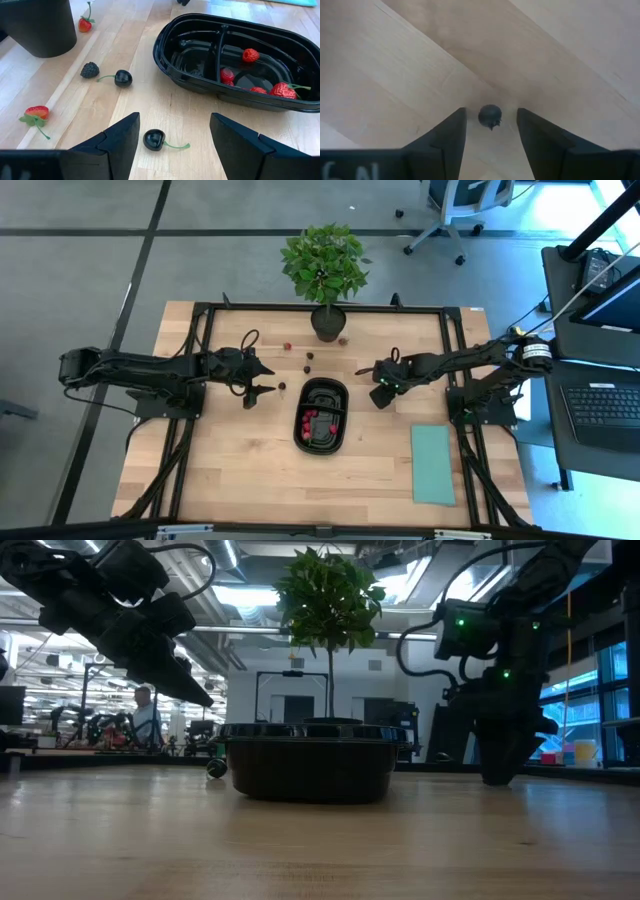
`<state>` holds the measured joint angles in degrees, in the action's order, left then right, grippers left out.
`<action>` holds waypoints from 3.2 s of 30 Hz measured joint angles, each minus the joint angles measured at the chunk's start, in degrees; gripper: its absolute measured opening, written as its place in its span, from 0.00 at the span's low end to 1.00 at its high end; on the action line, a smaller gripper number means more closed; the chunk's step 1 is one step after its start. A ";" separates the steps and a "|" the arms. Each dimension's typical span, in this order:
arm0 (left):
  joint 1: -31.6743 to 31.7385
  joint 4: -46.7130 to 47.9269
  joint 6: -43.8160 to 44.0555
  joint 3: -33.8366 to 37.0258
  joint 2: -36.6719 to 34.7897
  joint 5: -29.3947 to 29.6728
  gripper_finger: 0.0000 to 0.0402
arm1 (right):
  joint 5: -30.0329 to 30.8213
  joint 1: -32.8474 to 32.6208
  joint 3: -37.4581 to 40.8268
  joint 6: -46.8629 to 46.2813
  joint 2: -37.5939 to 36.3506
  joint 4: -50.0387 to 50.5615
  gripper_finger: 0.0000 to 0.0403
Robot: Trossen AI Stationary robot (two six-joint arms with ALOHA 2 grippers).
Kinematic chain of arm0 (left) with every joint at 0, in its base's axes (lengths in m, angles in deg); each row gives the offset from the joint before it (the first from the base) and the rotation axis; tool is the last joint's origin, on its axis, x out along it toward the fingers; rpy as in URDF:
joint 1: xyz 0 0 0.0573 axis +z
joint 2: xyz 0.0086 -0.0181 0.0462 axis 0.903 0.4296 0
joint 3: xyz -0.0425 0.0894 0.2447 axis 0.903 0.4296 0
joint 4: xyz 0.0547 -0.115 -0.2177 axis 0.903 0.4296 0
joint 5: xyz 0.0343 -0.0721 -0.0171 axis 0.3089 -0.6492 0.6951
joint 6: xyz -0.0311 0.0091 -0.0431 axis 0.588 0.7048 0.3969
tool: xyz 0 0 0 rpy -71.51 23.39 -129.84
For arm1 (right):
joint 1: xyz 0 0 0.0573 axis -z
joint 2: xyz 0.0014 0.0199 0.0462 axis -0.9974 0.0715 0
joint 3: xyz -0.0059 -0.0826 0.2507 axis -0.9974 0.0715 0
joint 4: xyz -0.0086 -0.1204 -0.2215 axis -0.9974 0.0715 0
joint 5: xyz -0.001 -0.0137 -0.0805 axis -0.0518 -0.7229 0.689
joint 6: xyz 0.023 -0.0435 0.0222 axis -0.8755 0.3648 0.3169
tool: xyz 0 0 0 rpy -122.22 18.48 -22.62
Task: Pick and placing Produce into tupperware
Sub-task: Put the blueberry into the black container with the other black fruit, then put the bottom black cherry into the black container with the other black fruits
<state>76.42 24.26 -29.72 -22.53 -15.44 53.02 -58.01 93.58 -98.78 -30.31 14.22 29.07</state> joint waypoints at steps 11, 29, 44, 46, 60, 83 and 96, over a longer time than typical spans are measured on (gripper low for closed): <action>0.00 0.00 -0.09 0.00 0.00 0.00 0.59 | 0.14 0.02 -0.86 1.51 0.79 0.90 0.31; 0.01 0.00 -0.11 0.00 0.00 0.00 0.59 | -0.71 0.00 -5.26 5.15 1.06 2.16 0.15; 0.00 0.00 -0.15 0.00 0.00 0.02 0.59 | -0.26 -3.60 -19.86 19.74 3.76 -16.17 0.14; 0.00 0.00 -0.15 0.00 0.00 0.01 0.59 | -0.28 -4.25 -20.58 20.76 5.60 -16.90 0.14; 0.02 -0.03 -0.15 -0.01 0.00 0.01 0.59 | -1.83 -6.01 -22.05 21.17 16.21 -17.18 0.14; 0.01 -0.29 -0.15 -0.02 0.00 0.02 0.59 | -3.29 -6.01 -22.19 21.20 16.45 -17.07 0.46; -0.01 -0.39 2.42 0.00 0.00 0.00 0.59 | -3.16 -6.04 -32.97 27.10 15.52 2.11 0.52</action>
<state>76.41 23.86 -27.30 -22.53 -15.44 53.02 -61.17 87.54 -131.75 -3.21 29.74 31.18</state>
